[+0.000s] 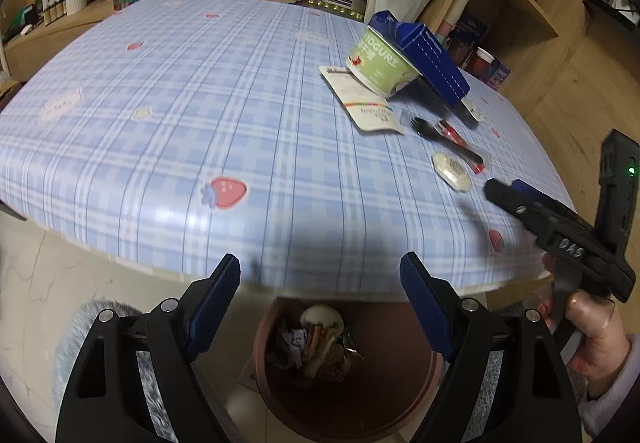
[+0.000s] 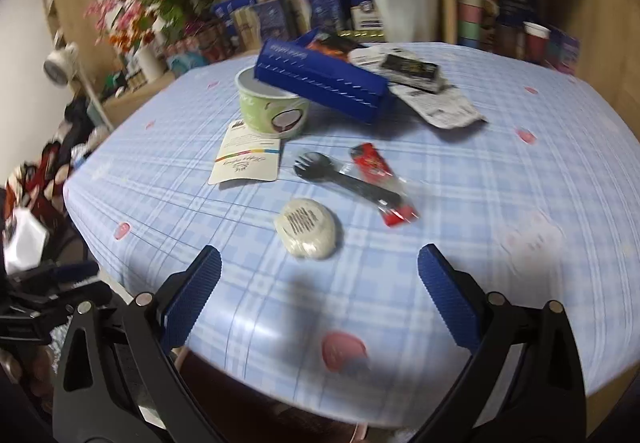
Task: Collect trash
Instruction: 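Grasp the round white wrapped bun with the right gripper while the left gripper grasps the blue box, then carry the blue box to the brown bin and open the left gripper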
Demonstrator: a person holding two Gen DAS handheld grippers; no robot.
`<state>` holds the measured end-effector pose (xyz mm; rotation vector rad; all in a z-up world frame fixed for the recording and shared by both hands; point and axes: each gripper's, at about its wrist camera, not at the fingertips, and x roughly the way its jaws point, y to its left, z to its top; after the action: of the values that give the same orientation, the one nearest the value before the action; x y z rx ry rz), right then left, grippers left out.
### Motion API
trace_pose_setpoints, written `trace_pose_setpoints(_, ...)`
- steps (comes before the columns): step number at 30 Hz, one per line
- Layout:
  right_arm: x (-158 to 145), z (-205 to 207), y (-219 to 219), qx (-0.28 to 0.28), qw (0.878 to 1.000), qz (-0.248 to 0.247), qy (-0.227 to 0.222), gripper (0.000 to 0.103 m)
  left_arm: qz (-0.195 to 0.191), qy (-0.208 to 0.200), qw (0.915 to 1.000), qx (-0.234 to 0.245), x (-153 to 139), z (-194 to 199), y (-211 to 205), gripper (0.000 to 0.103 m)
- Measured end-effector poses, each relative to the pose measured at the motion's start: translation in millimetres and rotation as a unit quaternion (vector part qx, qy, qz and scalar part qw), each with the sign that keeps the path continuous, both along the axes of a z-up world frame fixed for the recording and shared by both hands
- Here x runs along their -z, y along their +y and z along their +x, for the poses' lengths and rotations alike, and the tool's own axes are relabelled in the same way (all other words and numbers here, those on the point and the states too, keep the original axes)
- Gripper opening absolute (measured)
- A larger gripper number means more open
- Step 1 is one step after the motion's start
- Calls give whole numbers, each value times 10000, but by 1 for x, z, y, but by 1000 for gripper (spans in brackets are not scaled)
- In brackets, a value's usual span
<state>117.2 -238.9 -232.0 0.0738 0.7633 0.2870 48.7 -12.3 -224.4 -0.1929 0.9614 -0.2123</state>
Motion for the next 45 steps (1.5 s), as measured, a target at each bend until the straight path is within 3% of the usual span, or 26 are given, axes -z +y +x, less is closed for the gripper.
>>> trace_pose_setpoints(2,6,11,9,-199,9997,-79,146,90,7,-7,10000,-8,-2,7,0,80)
trace_pose_setpoints(3,9,18,13,-264,9993,-138,210,79,14,-16,10000,-16,-3,12,0,80)
trace_pose_setpoints(4,11,23,16,-306,9990,-184,276,75,22,-30,10000,-17,-5,15,0,80)
trace_pose_setpoints(11,16,37,21,-314,9984,-361,316,66,53,-115,9998,165,-15,41,-6,80)
trace_pose_setpoints(14,16,38,23,-312,9981,-460,281,55,41,-100,9995,310,-18,50,-15,80)
trace_pose_setpoints(16,16,38,22,-351,9980,-440,292,42,1,-88,9992,388,-20,56,-20,80)
trace_pose_setpoints(20,14,35,16,-369,9983,-311,332,41,-206,-42,9983,551,-27,65,-30,75)
trace_pose_setpoints(24,9,26,7,-298,9993,-134,199,41,-450,113,9971,602,-31,80,-34,62)
trace_pose_setpoints(30,3,19,-5,-184,9998,-54,64,41,-1332,452,9889,477,-51,129,-38,47)
trace_pose_setpoints(33,1,18,-13,-101,9999,13,55,40,-1640,535,9835,550,-65,158,-49,47)
trace_pose_setpoints(37,-1,15,-22,-12,9999,99,21,40,-1621,520,9835,618,-79,198,-67,47)
trace_pose_setpoints(42,-1,11,-35,117,9998,159,48,40,-1842,979,9776,266,-62,237,-70,45)
trace_pose_setpoints(45,0,10,-43,204,9996,213,54,40,-1727,1030,9795,140,-57,250,-72,44)
